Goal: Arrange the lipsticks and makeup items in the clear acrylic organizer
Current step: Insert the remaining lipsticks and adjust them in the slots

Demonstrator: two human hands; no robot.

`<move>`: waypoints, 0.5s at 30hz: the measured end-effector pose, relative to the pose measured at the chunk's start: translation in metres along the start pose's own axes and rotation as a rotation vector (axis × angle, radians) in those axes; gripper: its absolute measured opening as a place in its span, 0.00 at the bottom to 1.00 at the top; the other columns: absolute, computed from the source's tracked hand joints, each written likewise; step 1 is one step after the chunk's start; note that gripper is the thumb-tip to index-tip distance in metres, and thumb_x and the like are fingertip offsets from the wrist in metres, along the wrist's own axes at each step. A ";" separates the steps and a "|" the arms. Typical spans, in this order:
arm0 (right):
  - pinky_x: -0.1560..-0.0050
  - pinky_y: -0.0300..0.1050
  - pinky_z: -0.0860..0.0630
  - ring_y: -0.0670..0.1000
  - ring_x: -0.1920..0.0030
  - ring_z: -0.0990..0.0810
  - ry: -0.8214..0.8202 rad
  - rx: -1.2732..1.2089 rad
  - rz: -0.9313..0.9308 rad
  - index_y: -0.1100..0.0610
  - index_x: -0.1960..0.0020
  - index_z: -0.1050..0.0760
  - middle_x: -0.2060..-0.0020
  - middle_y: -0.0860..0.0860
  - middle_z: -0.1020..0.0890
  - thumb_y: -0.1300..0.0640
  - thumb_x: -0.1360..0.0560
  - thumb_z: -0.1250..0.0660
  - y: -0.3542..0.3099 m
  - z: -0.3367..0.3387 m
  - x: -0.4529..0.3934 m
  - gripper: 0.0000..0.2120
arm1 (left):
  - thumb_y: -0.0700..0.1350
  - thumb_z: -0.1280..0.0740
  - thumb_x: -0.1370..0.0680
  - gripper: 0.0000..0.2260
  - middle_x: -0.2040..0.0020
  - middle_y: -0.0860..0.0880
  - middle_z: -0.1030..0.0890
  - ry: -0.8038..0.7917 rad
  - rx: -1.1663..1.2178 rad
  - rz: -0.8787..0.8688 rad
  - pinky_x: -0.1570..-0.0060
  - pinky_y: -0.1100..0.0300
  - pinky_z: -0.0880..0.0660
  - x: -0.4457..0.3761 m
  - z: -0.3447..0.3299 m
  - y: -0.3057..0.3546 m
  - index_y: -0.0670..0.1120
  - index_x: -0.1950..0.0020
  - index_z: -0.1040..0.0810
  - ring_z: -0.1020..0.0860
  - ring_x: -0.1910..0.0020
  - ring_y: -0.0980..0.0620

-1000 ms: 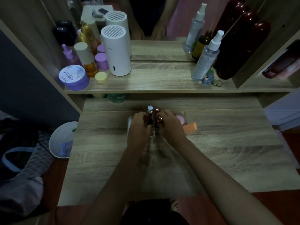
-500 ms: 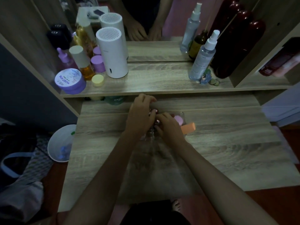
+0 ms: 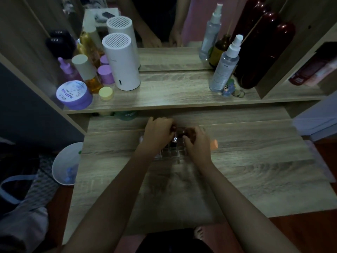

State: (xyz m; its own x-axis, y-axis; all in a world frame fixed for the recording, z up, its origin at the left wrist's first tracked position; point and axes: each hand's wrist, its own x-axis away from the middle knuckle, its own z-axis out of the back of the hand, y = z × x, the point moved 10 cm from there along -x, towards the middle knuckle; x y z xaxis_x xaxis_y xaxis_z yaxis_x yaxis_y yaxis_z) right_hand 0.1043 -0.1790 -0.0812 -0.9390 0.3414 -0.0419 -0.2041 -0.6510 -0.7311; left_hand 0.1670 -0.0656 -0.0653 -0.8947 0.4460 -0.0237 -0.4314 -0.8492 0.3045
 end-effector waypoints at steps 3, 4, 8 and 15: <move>0.50 0.47 0.28 0.60 0.50 0.21 0.043 -0.010 0.013 0.65 0.50 0.21 0.53 0.61 0.18 0.65 0.28 0.31 -0.003 0.006 -0.007 0.08 | 0.46 0.35 0.25 0.08 0.50 0.47 0.16 0.045 0.020 -0.004 0.42 0.51 0.34 -0.001 0.003 0.000 0.48 0.48 0.21 0.21 0.47 0.45; 0.52 0.45 0.29 0.59 0.51 0.21 0.050 -0.002 0.024 0.64 0.50 0.21 0.54 0.61 0.17 0.64 0.28 0.31 -0.006 0.008 -0.009 0.07 | 0.46 0.35 0.25 0.07 0.50 0.47 0.16 0.064 0.036 -0.007 0.42 0.51 0.33 -0.001 0.004 0.000 0.48 0.49 0.21 0.20 0.48 0.46; 0.53 0.49 0.26 0.57 0.53 0.21 0.021 0.064 0.096 0.63 0.50 0.22 0.54 0.60 0.18 0.63 0.27 0.32 -0.018 0.006 -0.022 0.07 | 0.47 0.34 0.25 0.07 0.51 0.48 0.16 0.091 0.089 -0.012 0.41 0.50 0.33 -0.003 0.005 0.001 0.49 0.49 0.21 0.20 0.50 0.49; 0.47 0.52 0.22 0.56 0.49 0.21 -0.093 0.157 0.136 0.62 0.47 0.23 0.50 0.59 0.19 0.63 0.26 0.34 -0.019 -0.008 -0.028 0.08 | 0.47 0.33 0.27 0.09 0.50 0.47 0.17 0.043 0.048 0.011 0.44 0.51 0.32 -0.002 -0.004 -0.003 0.48 0.47 0.22 0.21 0.48 0.46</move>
State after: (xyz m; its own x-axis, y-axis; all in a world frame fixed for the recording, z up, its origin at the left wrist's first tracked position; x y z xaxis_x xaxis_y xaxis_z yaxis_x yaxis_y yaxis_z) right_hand 0.1364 -0.1706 -0.0719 -0.9807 0.1845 -0.0648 -0.1079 -0.7869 -0.6076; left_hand 0.1696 -0.0645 -0.0700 -0.9039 0.4234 -0.0607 -0.4165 -0.8390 0.3502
